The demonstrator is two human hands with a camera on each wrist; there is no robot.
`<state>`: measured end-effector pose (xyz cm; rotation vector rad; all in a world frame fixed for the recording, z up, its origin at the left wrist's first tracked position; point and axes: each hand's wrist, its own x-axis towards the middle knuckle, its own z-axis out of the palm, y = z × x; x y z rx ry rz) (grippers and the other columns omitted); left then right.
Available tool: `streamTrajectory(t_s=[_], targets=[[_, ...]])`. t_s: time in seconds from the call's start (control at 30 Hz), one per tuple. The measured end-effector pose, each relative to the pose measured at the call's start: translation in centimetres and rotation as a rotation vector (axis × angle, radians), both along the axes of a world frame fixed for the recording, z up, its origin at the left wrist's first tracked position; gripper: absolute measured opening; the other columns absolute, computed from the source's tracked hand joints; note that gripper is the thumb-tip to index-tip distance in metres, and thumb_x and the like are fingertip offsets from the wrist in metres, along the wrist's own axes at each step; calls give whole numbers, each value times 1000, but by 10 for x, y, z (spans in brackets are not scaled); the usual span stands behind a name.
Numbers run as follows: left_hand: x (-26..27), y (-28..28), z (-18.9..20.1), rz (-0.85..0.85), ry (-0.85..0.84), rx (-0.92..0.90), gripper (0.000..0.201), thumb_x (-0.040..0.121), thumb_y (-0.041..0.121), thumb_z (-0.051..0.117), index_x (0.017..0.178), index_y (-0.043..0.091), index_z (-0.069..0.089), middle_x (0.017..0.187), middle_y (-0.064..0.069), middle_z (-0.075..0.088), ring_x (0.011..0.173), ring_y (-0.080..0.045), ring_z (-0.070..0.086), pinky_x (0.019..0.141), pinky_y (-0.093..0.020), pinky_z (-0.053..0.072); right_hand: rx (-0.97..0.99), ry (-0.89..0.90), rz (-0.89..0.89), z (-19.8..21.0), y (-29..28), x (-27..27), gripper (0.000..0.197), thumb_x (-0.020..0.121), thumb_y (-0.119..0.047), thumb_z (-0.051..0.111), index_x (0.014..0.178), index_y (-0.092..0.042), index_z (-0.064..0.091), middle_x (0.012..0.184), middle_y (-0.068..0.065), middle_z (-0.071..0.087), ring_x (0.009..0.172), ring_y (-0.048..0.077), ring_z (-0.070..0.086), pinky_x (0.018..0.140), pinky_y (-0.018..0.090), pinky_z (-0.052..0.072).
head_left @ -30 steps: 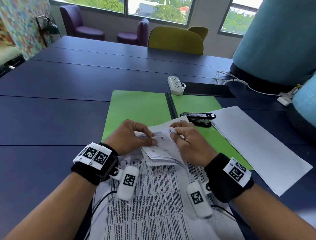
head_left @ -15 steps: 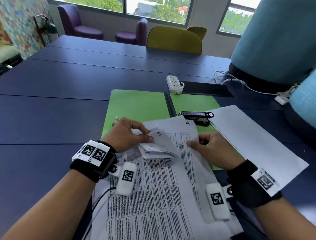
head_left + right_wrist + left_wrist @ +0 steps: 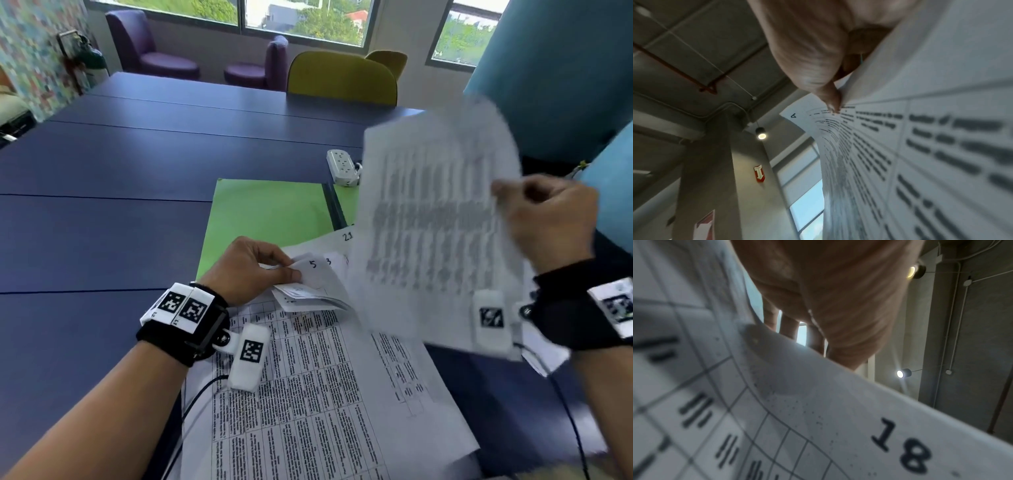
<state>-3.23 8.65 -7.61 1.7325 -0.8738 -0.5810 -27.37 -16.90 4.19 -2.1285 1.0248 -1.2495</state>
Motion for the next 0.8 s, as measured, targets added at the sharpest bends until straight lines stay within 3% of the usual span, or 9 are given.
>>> streamTrajectory(t_s=[0.07, 0.13, 0.17, 0.23, 0.33, 0.47, 0.57, 0.67, 0.8], targets=[[-1, 0, 0, 6, 8, 12, 11, 71, 19, 90, 71, 21, 79, 69, 10, 74, 62, -4, 63, 72, -26, 48, -101, 4, -99, 35, -21, -6, 38, 83, -46, 62, 80, -9, 69, 63, -2, 57, 48, 2, 44, 51, 21, 39], [1, -1, -1, 16, 24, 26, 11, 70, 21, 90, 72, 20, 80, 71, 7, 75, 64, -8, 64, 72, -28, 49, -261, 61, -141, 67, -36, -12, 48, 83, -49, 51, 86, -5, 69, 73, 4, 57, 57, 5, 48, 58, 14, 34], [2, -1, -2, 20, 29, 33, 11, 70, 21, 91, 73, 19, 80, 73, 5, 76, 66, -9, 65, 74, -29, 51, -341, 76, -136, 79, -41, -13, 49, 84, -47, 46, 88, -3, 68, 74, 5, 56, 64, 11, 49, 62, 17, 34], [1, -1, -1, 22, 28, 33, 12, 69, 21, 91, 75, 19, 81, 77, 2, 77, 71, -12, 66, 78, -33, 53, -482, 115, -111, 93, -44, -12, 47, 90, -42, 40, 90, -2, 64, 75, 10, 55, 71, 25, 51, 67, 34, 39], [0, 0, -2, 32, 49, 26, 12, 69, 21, 91, 75, 19, 81, 80, -3, 78, 74, -16, 68, 83, -37, 55, -686, 268, -115, 86, -28, 0, 46, 99, -44, 36, 87, -8, 62, 75, 15, 57, 73, 38, 55, 66, 46, 43], [-2, 0, -1, 23, 84, 24, 12, 69, 18, 91, 76, 16, 81, 79, -7, 78, 71, -18, 68, 81, -39, 55, -919, 595, -42, 37, 2, 18, 26, 93, -20, 54, 74, -7, 66, 72, 18, 59, 70, 39, 53, 52, 34, 31], [-3, 0, 0, 23, 104, 15, 11, 70, 16, 90, 75, 15, 81, 78, -7, 78, 69, -17, 67, 78, -37, 55, -849, 982, 44, -4, 12, 34, 12, 77, -7, 69, 66, -7, 65, 64, 11, 58, 60, 32, 56, 50, 27, 31], [-4, 0, 0, 27, 116, 19, 10, 70, 15, 90, 74, 16, 81, 77, -7, 78, 68, -18, 67, 77, -36, 55, -692, 1288, 34, -32, 12, 44, 16, 86, -10, 55, 79, -12, 69, 70, 3, 57, 65, 26, 55, 56, 30, 38], [-6, 1, 1, 33, 142, 14, 9, 71, 13, 89, 74, 15, 81, 78, -10, 78, 69, -22, 68, 80, -42, 57, -531, 1392, 4, -48, 1, 50, 21, 90, -12, 48, 96, -16, 68, 97, 4, 69, 90, 28, 67, 67, 30, 42]])
